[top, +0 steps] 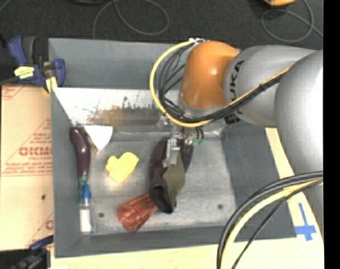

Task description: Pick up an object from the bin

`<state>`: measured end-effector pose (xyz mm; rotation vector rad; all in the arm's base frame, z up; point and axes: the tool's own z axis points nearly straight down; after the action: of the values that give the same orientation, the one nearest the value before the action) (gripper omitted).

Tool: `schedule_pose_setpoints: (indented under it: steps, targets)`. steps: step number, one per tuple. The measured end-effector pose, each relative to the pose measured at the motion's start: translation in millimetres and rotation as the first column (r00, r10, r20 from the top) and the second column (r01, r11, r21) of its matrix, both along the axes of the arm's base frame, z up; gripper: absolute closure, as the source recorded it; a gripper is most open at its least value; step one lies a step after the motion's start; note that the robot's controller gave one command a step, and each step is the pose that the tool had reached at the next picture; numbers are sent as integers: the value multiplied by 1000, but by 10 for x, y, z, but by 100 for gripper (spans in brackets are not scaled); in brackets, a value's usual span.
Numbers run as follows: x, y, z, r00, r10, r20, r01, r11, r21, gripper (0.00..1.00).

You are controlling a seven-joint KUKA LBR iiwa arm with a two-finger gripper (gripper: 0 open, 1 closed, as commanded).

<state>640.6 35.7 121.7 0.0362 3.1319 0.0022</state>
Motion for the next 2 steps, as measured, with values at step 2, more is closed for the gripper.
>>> schedule_pose_setpoints:
  steps: [2]
  targets:
    - [-44,-224,-286,994,106,-2,-106,994,-2,100]
